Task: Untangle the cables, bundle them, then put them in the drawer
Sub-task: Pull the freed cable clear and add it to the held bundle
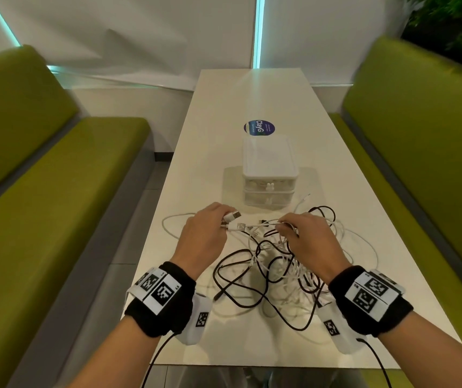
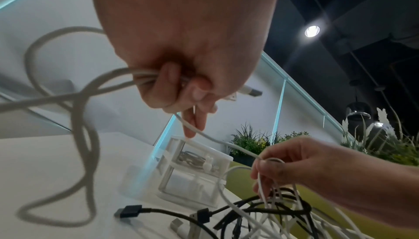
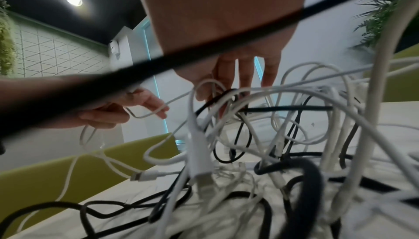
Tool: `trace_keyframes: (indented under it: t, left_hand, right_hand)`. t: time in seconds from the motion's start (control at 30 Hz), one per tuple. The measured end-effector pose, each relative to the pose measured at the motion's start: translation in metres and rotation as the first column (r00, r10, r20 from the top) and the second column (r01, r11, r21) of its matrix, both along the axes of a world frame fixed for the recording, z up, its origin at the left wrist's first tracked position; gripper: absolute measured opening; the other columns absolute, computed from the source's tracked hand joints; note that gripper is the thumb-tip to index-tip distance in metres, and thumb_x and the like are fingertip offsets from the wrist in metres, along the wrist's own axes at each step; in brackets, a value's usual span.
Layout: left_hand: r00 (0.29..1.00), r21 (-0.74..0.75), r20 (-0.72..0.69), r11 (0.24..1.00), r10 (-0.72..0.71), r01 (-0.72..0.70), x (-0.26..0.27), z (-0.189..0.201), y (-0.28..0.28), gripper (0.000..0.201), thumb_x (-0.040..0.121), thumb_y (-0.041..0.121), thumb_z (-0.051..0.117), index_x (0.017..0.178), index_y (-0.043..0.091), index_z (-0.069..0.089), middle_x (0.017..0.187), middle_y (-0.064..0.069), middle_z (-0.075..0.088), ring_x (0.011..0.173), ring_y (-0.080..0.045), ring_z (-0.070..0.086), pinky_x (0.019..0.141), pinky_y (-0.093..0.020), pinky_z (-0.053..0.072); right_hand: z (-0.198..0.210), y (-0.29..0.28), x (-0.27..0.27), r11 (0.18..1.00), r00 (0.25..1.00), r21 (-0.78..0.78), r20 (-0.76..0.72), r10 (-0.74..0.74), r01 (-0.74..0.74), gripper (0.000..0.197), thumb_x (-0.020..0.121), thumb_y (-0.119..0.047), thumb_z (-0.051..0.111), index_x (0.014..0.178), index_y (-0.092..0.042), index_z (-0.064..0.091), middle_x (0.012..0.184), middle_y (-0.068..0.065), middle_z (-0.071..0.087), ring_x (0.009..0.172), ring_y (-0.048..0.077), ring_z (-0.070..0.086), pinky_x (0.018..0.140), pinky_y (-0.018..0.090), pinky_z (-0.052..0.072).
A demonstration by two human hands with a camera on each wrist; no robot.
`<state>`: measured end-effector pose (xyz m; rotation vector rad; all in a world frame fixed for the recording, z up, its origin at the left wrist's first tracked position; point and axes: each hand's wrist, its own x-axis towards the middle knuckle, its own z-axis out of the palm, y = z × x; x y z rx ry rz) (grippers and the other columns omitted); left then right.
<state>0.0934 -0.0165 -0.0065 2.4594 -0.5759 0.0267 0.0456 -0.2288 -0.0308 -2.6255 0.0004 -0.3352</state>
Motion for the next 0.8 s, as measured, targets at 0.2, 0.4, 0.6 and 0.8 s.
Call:
trace_keyframes:
  t: [0.2, 0.4, 0.6, 0.8]
  left_hand:
    - [0.984, -0.006, 0.034, 0.984, -0.177, 0.177, -0.011, 0.010, -0.025, 0.061, 0.081, -0.005, 0.046, 0.131, 0.027, 0.058, 0.119, 0.010, 0.058, 0.106, -0.018, 0.060, 0.090, -0.040, 0.051]
    - [0.993, 0.039, 0.021, 0.992, -0.119, 0.118, -0.005, 0.014, -0.036, 0.044, 0.086, 0.008, 0.056, 0.122, 0.032, 0.065, 0.094, 0.008, 0.053, 0.096, -0.019, 0.059, 0.081, -0.033, 0.048]
    - [0.996, 0.055, 0.038, 0.995, -0.087, 0.084, -0.001, 0.013, -0.036, 0.036, 0.080, 0.005, 0.052, 0.105, 0.025, 0.068, 0.090, 0.008, 0.056, 0.089, -0.024, 0.060, 0.074, -0.035, 0.046]
    - [0.997, -0.001, 0.057, 0.999, -0.047, 0.047, 0.007, 0.013, -0.028, 0.034, 0.080, 0.003, 0.050, 0.098, 0.026, 0.068, 0.089, 0.006, 0.063, 0.084, -0.022, 0.059, 0.073, -0.036, 0.047]
  right_hand:
    - [0.008, 0.004, 0.007, 0.998, 0.998, 0.032, -0.039, 0.059, -0.057, 0.036, 0.096, -0.045, 0.050, 0.071, -0.021, 0.058, 0.059, -0.003, 0.058, 0.057, 0.016, 0.052, 0.058, 0.036, 0.041]
    - [0.021, 0.000, 0.011, 0.948, 0.979, 0.304, -0.143, 0.144, -0.095, 0.034, 0.098, -0.034, 0.054, 0.072, -0.018, 0.070, 0.068, -0.002, 0.067, 0.070, 0.013, 0.061, 0.065, 0.029, 0.043]
    - [0.032, -0.009, 0.011, 0.842, 0.966, 0.537, -0.187, 0.179, -0.052, 0.032, 0.100, -0.041, 0.047, 0.102, -0.024, 0.074, 0.097, -0.015, 0.072, 0.091, -0.003, 0.063, 0.084, 0.021, 0.045]
    - [0.027, -0.018, 0.004, 0.928, 0.985, 0.353, -0.078, 0.153, -0.116, 0.015, 0.089, -0.042, 0.065, 0.099, -0.031, 0.070, 0.098, -0.017, 0.066, 0.089, 0.000, 0.061, 0.076, 0.020, 0.048]
